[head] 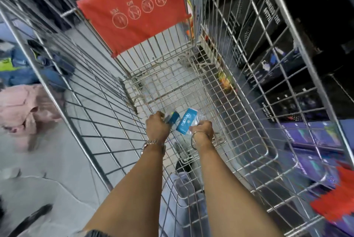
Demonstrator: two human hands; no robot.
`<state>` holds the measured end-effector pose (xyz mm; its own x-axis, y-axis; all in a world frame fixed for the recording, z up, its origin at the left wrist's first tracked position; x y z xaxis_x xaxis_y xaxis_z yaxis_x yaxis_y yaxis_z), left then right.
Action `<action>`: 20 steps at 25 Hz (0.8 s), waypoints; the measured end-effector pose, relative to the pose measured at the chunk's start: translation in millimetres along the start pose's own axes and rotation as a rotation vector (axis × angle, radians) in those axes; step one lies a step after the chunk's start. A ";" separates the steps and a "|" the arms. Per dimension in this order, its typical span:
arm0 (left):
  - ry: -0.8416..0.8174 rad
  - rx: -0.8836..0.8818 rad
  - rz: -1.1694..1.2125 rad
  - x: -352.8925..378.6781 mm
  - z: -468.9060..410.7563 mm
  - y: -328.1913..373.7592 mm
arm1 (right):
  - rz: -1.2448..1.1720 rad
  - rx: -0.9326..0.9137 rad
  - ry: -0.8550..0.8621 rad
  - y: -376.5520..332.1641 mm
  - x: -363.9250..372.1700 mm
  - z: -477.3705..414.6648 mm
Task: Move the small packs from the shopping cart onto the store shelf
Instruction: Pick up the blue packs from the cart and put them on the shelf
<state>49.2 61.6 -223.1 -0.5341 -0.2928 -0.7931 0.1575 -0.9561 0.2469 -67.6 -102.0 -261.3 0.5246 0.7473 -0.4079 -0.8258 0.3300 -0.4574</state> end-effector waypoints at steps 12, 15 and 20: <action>-0.008 0.227 -0.212 16.9 12.4 27.8 | 0.860 -0.776 0.005 -51.6 3.8 29.3; -0.123 0.147 0.166 24.6 2.7 17.9 | 0.774 -0.697 0.044 -46.2 -9.4 14.7; -0.176 -0.161 0.388 35.4 -0.4 -8.0 | 0.822 -0.661 0.120 -46.2 -16.2 5.0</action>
<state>29.4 58.9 -253.4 -0.5412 -0.6375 -0.5484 0.4936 -0.7688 0.4065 -39.0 -126.5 -229.6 -0.0965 0.5245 -0.8459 -0.6787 -0.6564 -0.3295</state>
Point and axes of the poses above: each hand's wrist, its own z-axis away from the middle knuckle, its own x-axis out of the palm, y = z × x, the point moved 10 cm from there along -z, towards the middle knuckle, and after that the axes turned 7 degrees about -z, right-handed, at the moved point
